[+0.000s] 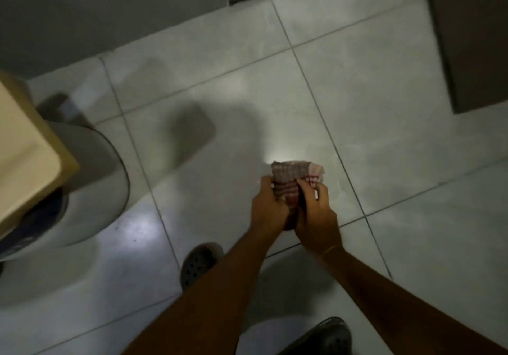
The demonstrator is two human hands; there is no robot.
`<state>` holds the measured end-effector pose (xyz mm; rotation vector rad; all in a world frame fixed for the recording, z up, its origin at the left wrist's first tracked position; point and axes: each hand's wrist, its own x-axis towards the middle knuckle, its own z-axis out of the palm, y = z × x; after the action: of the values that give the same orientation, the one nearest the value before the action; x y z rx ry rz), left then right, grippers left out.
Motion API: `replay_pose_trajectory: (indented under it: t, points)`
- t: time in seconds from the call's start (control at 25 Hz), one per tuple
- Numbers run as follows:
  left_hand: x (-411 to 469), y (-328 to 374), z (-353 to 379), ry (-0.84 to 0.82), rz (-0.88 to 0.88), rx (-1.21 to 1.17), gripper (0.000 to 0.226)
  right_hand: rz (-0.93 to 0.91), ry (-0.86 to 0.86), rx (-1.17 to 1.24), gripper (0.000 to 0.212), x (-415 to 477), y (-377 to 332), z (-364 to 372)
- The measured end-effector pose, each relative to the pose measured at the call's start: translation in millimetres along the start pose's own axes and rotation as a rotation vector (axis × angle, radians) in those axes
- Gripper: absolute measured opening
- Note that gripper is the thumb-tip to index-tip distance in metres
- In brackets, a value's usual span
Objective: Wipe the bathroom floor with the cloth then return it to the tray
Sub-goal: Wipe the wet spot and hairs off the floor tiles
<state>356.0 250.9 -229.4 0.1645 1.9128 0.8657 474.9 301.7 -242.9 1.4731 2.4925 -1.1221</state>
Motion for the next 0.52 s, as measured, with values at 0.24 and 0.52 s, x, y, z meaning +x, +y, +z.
replay_pose_trajectory:
  t: [0.24,0.52]
  points:
    - [19.1,-150.5,52.0,-0.004,0.013,0.405,0.047,0.136,-0.104,-0.228,0.071,-44.7,123.0,94.1]
    - [21.3,-239.0,21.1,-0.049,0.298,0.913,0.072,-0.183,-0.102,-0.479,0.085,-17.1,127.1,159.5]
